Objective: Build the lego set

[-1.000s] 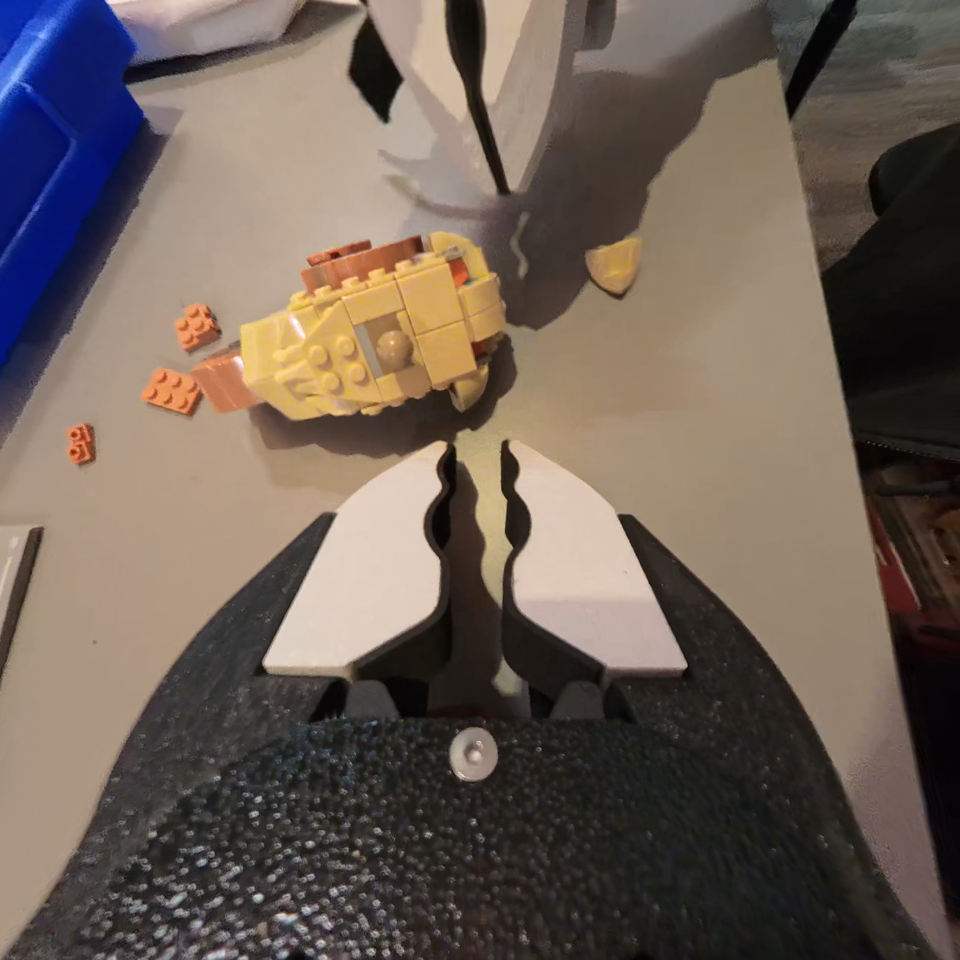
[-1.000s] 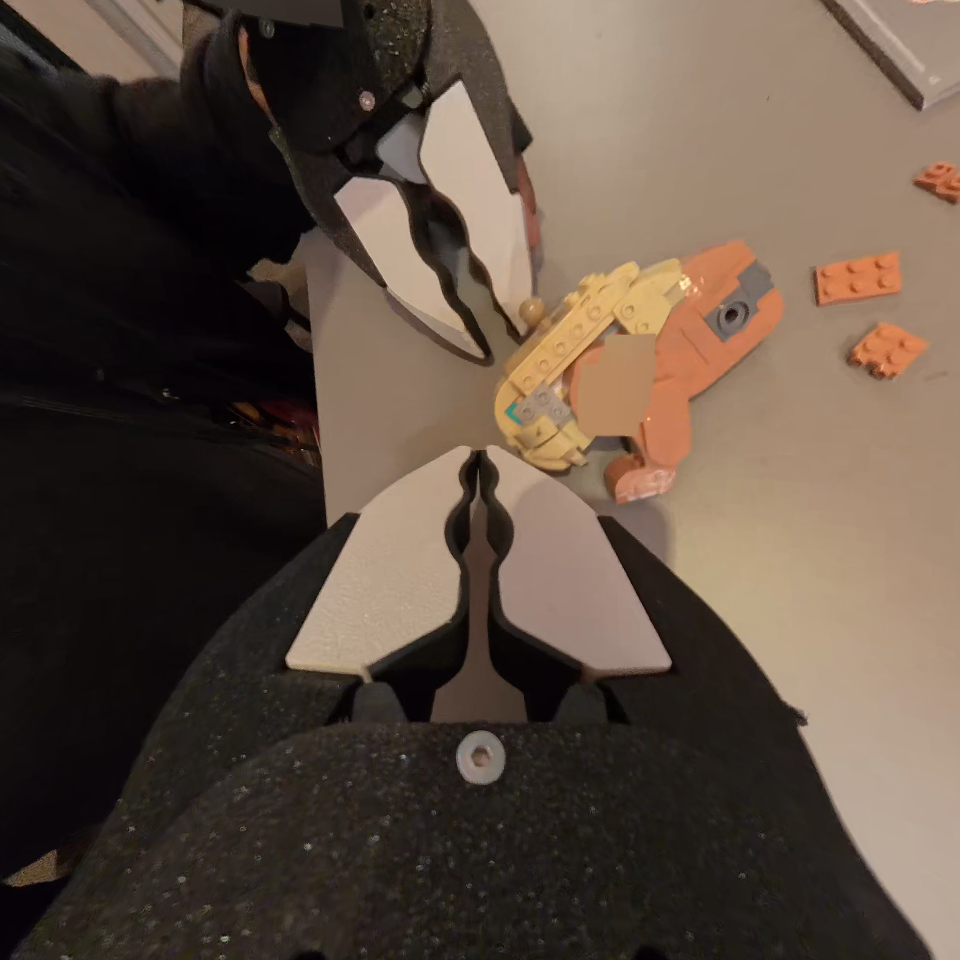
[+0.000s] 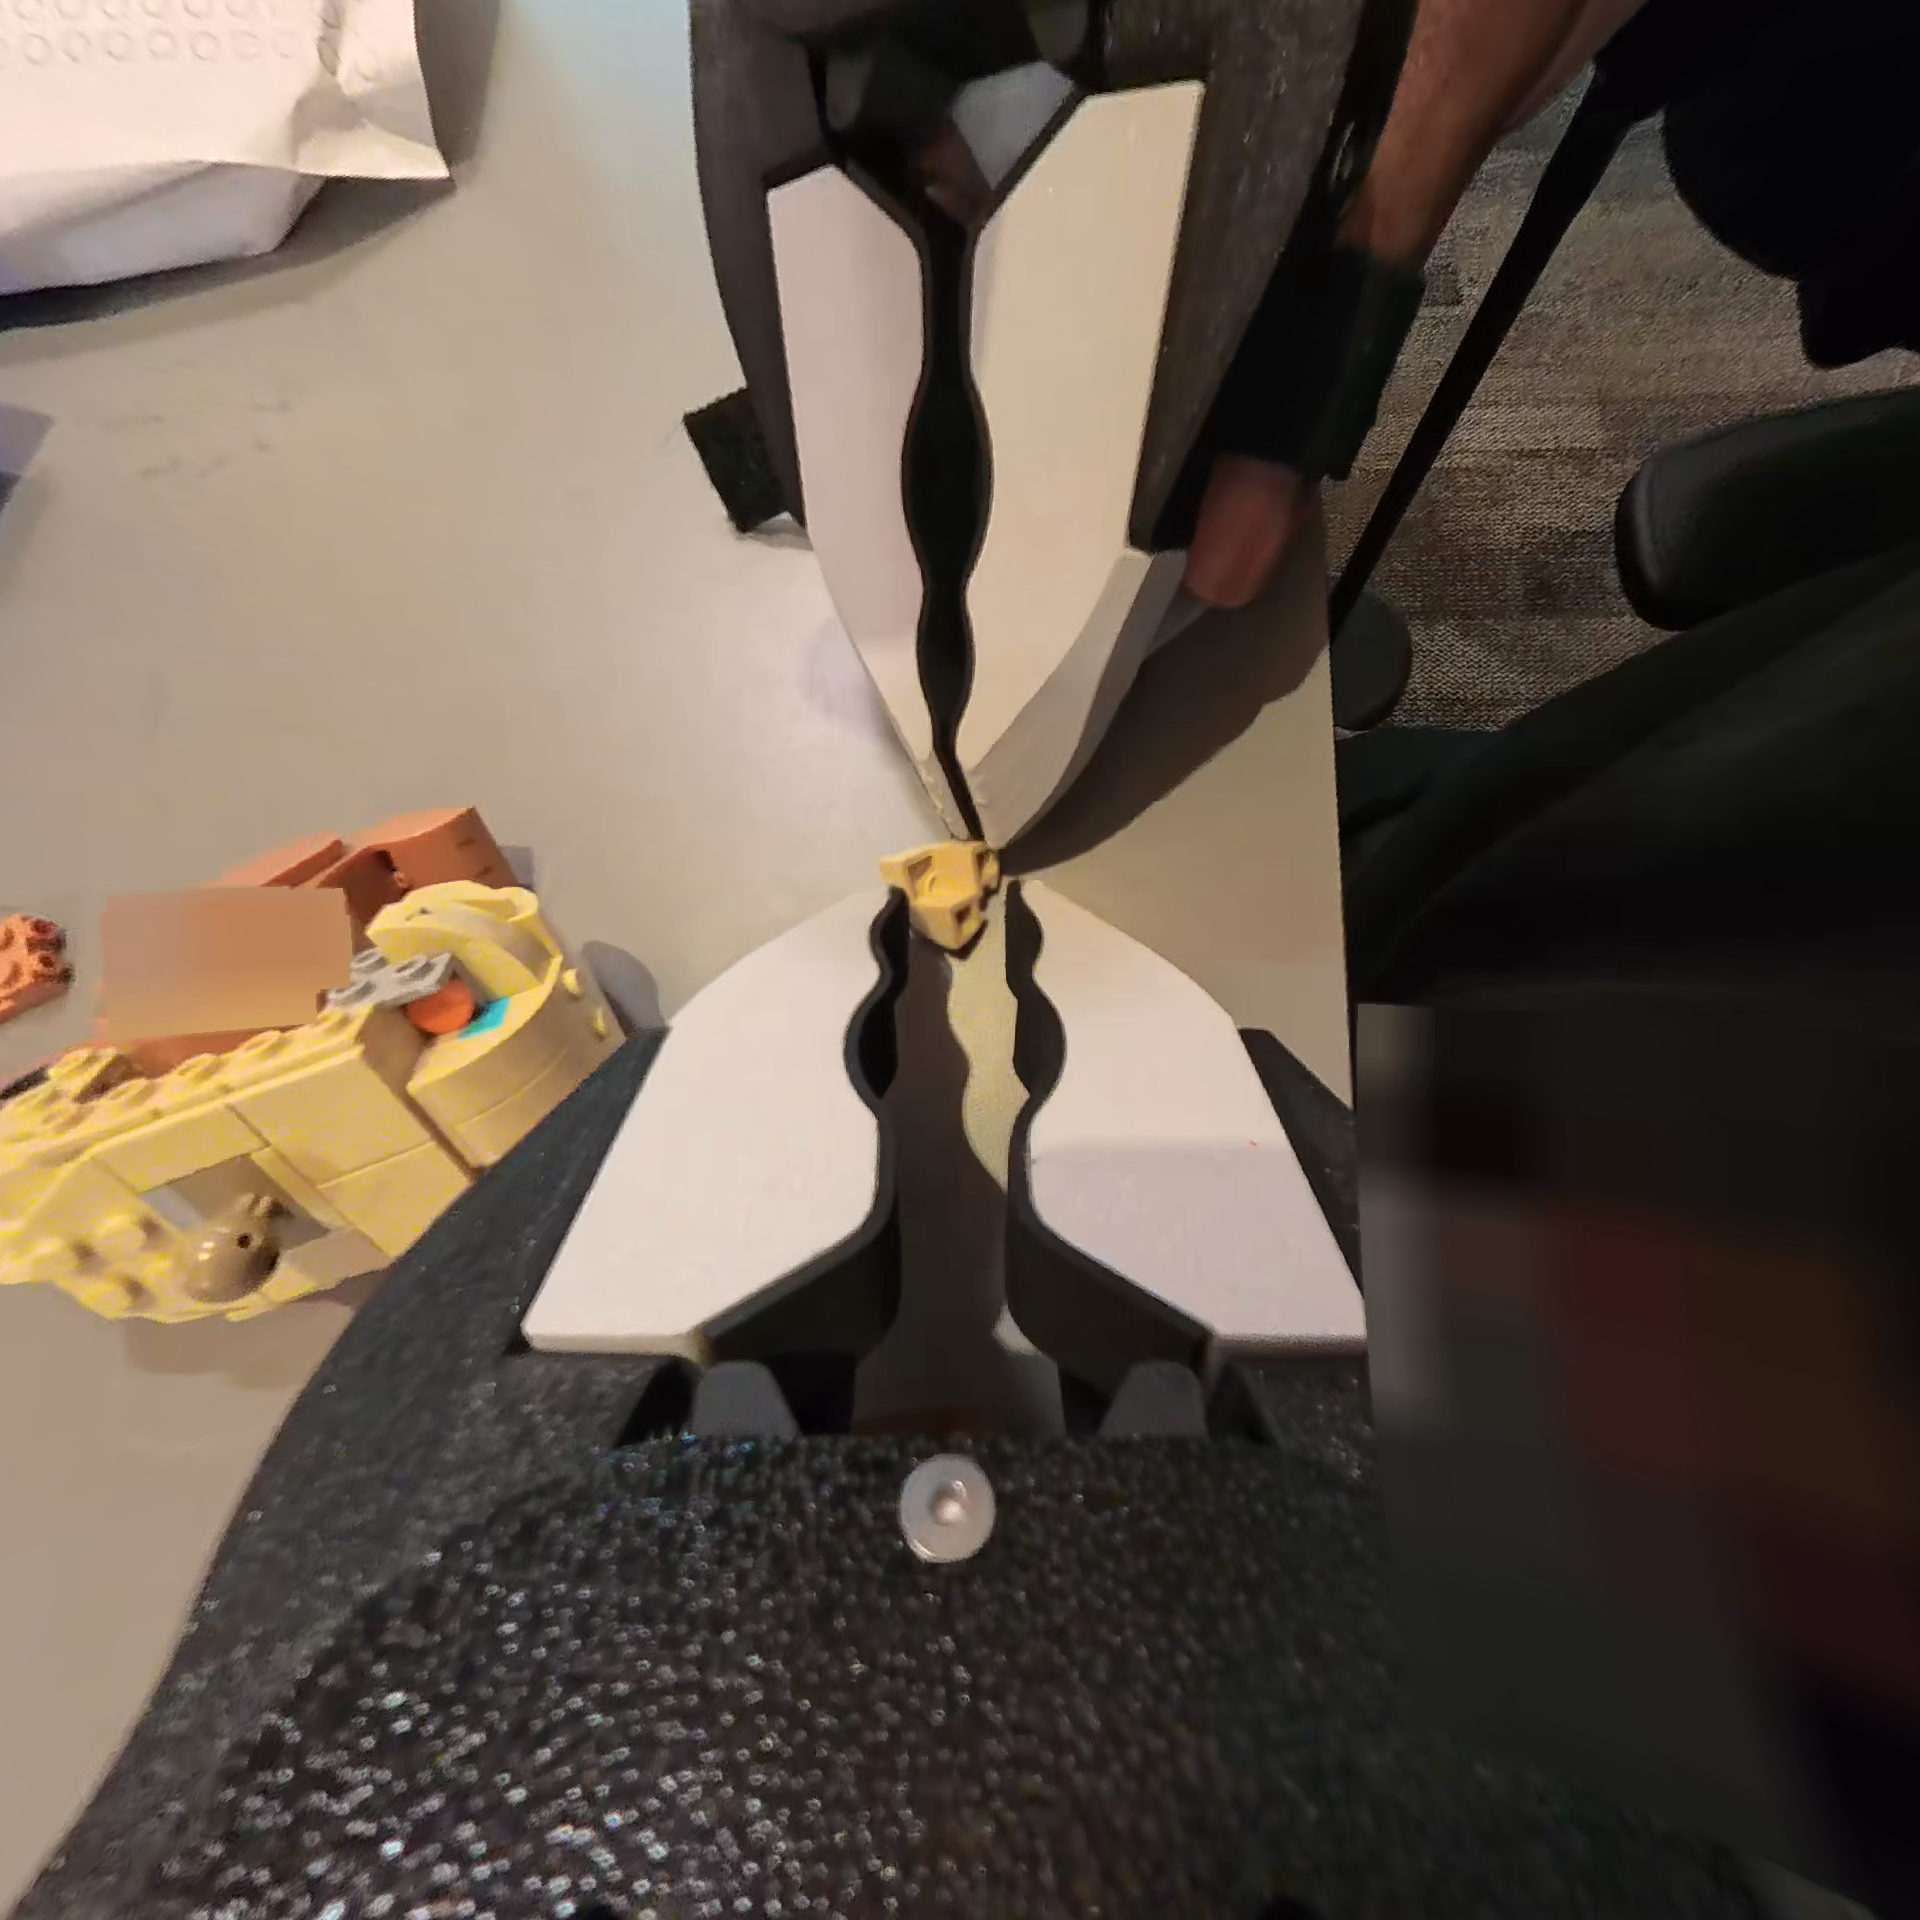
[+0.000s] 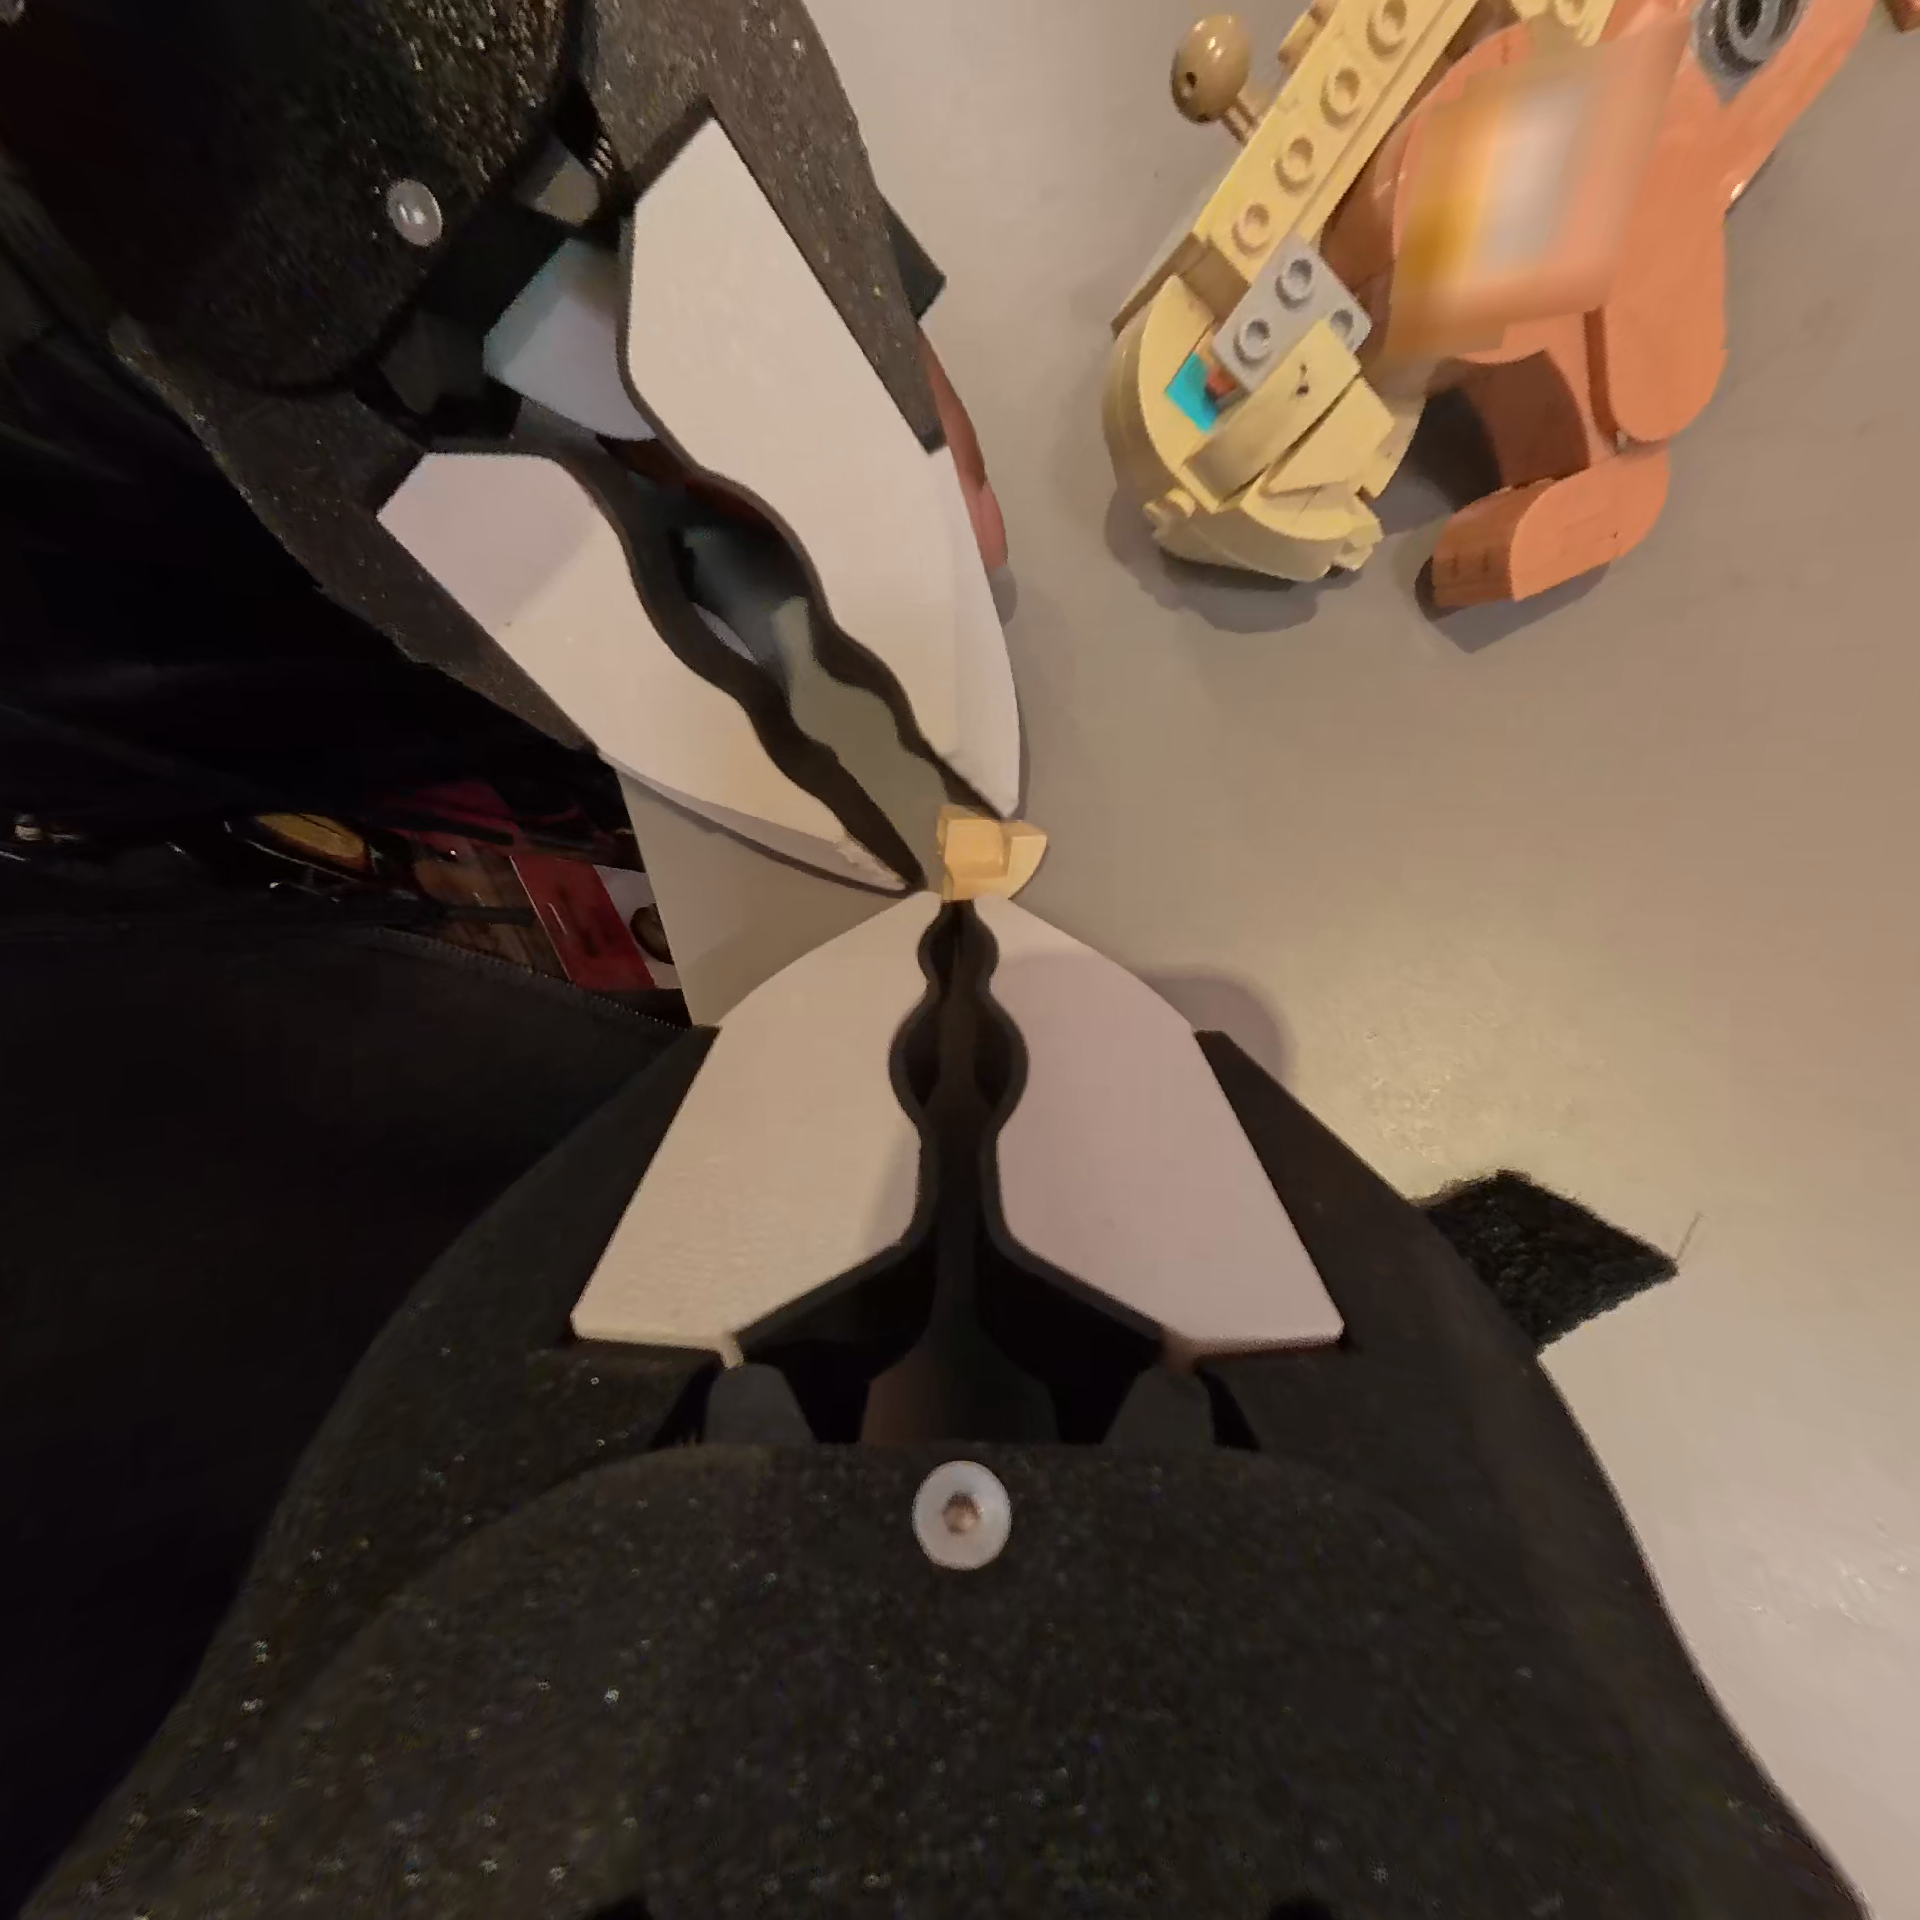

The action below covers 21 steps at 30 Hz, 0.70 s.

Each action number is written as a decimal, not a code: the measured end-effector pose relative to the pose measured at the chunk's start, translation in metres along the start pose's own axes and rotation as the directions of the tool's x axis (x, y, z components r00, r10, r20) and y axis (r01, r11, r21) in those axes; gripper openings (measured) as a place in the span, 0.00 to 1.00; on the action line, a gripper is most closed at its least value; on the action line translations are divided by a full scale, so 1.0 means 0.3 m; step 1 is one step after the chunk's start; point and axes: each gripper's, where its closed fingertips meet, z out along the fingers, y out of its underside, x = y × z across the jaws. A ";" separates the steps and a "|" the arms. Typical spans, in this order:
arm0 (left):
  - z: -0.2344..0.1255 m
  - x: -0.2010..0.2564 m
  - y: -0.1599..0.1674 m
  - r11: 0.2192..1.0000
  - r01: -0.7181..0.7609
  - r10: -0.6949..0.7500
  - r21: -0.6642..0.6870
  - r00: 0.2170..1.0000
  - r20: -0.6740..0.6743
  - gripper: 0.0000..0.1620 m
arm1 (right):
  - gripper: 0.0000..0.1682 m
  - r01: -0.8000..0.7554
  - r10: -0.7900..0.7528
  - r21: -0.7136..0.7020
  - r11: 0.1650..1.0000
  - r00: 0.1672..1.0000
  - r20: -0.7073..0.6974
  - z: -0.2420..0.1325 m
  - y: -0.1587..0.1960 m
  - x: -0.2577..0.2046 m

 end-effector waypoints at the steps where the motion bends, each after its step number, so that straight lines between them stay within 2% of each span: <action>1: 0.003 0.001 -0.003 1.000 -0.002 0.002 -0.001 1.000 0.000 0.11 | 0.00 0.005 -0.005 -0.001 1.000 1.000 0.002 0.002 -0.001 -0.002; 4: 0.008 -0.002 -0.007 1.000 -0.013 0.013 -0.002 1.000 0.007 0.08 | 0.00 0.014 -0.014 0.001 1.000 1.000 0.008 0.002 -0.002 -0.006; 5: 0.008 0.002 -0.006 1.000 -0.015 0.015 -0.001 1.000 -0.003 0.01 | 0.02 0.011 -0.011 0.007 1.000 1.000 0.008 0.000 -0.003 -0.005; 6: 0.008 0.004 -0.006 1.000 -0.009 0.009 -0.001 1.000 -0.010 0.00 | 0.02 0.010 -0.010 0.010 1.000 1.000 0.012 -0.002 -0.002 -0.005; 13: 0.001 0.001 -0.005 1.000 0.005 -0.005 0.016 1.000 -0.013 0.00 | 0.05 -0.004 0.004 0.041 0.999 1.000 0.004 -0.030 0.001 0.013; 19: -0.052 -0.012 -0.039 0.984 0.116 -0.106 0.132 0.991 -0.082 0.00 | 0.06 0.015 -0.015 0.026 1.000 1.000 -0.008 -0.026 0.002 0.023; 21: -0.067 -0.016 -0.028 0.986 0.109 -0.100 0.129 0.992 -0.078 0.00 | 0.06 0.021 -0.021 0.025 0.999 1.000 -0.007 -0.026 0.002 0.023</action>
